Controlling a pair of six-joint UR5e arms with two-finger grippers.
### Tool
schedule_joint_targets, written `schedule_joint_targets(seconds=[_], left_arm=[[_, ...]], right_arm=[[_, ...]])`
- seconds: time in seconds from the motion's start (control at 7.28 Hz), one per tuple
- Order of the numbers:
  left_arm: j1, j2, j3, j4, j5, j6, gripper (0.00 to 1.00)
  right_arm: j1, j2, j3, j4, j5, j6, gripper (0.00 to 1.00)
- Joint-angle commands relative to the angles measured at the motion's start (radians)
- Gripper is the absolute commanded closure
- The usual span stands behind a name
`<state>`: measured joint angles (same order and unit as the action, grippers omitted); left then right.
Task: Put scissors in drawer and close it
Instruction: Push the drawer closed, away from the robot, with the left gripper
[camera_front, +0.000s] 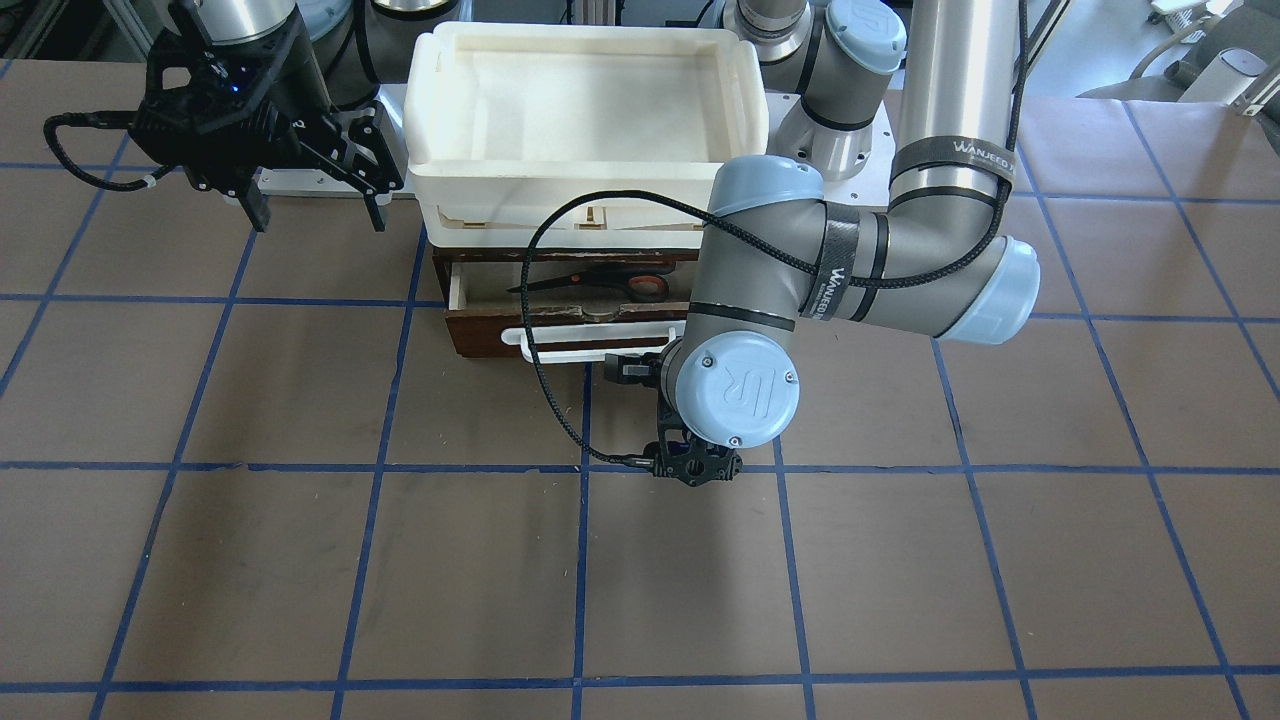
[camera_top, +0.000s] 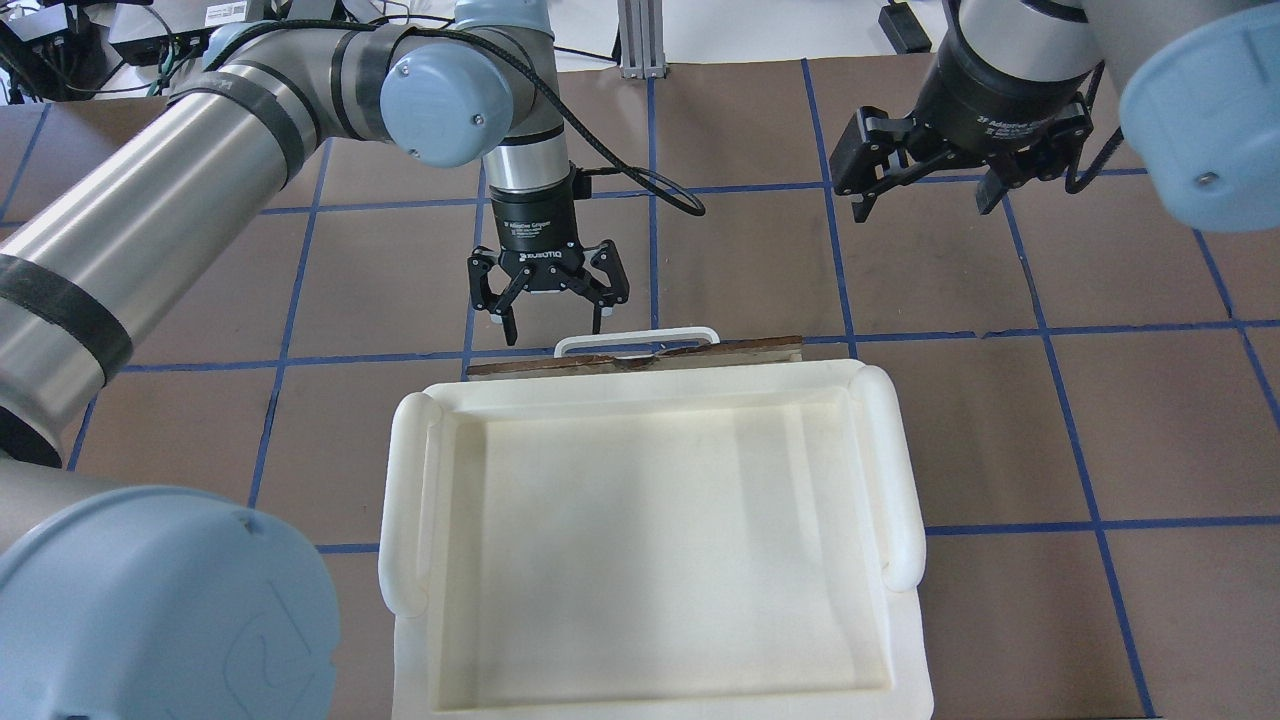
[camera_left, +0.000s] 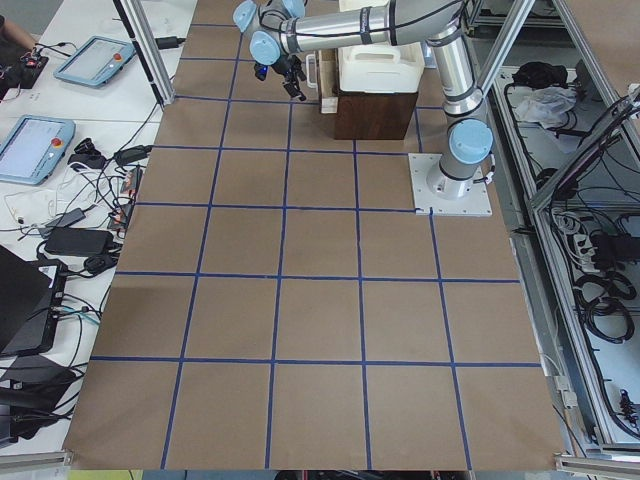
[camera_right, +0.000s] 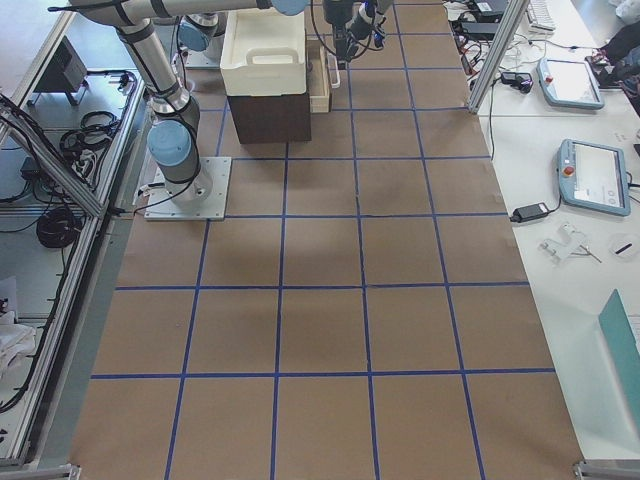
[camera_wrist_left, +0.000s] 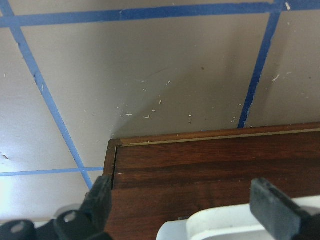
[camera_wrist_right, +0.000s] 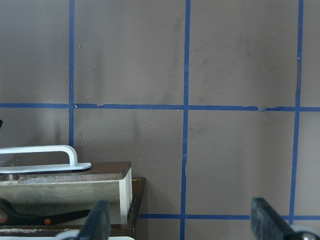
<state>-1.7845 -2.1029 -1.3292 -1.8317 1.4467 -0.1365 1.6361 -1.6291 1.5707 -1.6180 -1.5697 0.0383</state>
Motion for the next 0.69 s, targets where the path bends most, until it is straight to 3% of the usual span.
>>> schedule_joint_targets(seconds=[0.0, 0.55], left_arm=[[-0.007, 0.001, -0.002, -0.027, 0.000, 0.000, 0.00], [-0.009, 0.014, -0.050, -0.040, -0.002, 0.000, 0.00]], right_arm=[[0.001, 0.000, 0.000, 0.001, -0.001, 0.000, 0.00], [-0.001, 0.000, 0.000, 0.004, -0.001, 0.000, 0.00]])
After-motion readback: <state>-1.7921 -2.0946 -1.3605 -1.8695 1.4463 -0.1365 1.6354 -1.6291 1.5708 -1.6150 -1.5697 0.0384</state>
